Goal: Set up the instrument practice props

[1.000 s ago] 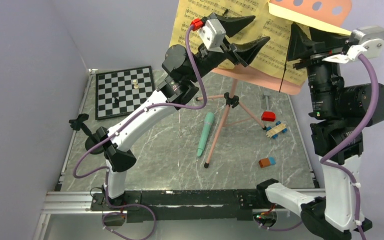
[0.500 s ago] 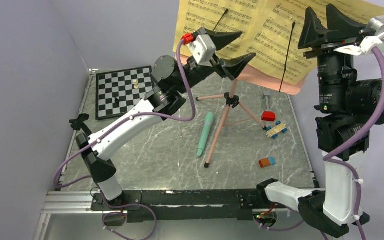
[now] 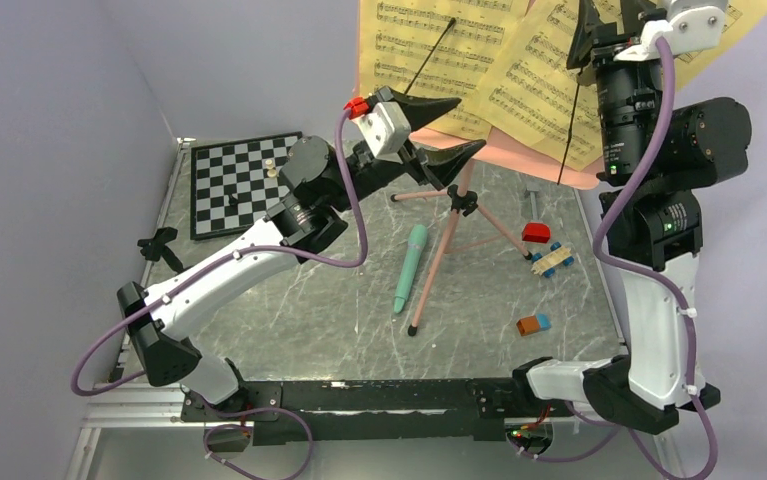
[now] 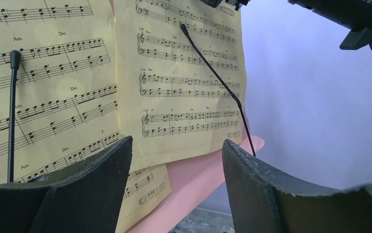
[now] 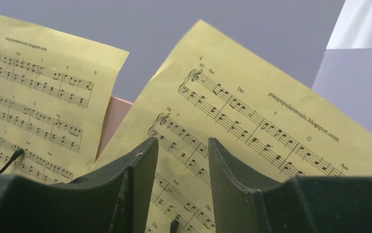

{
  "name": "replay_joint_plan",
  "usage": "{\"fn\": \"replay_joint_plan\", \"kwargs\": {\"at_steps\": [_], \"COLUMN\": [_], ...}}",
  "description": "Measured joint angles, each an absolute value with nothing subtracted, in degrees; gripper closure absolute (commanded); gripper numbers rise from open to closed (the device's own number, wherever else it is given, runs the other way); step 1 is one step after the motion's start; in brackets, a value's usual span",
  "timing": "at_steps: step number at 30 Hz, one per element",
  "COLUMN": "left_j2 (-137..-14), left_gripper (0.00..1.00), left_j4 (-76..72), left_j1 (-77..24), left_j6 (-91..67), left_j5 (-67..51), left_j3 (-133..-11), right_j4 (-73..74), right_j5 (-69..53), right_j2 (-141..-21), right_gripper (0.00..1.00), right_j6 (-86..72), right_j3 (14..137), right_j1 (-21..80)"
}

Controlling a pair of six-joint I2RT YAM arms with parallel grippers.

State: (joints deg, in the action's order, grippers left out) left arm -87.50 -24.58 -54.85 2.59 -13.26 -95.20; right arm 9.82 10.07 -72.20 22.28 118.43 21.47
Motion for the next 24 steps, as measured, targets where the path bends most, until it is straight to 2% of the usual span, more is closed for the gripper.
{"fn": "replay_joint_plan", "kwargs": {"at_steps": [10, 24], "left_j2": [-86.83, -93.82], "left_gripper": [0.18, 0.17], "left_j4": [-23.55, -21.43], "left_j1": [-54.85, -54.63], "left_j6": [2.57, 3.60], "left_j5": [-12.34, -8.47], "left_j3": [-92.97, -100.84], "right_j4": [9.54, 9.37], "right_j5": [10.00, 9.91], "right_j2": [-73.38, -72.05], "right_gripper": [0.52, 0.52], "right_j6": [23.92, 23.97], "right_j3": [120.68, 119.50], "right_j1": [21.47, 21.47]}}
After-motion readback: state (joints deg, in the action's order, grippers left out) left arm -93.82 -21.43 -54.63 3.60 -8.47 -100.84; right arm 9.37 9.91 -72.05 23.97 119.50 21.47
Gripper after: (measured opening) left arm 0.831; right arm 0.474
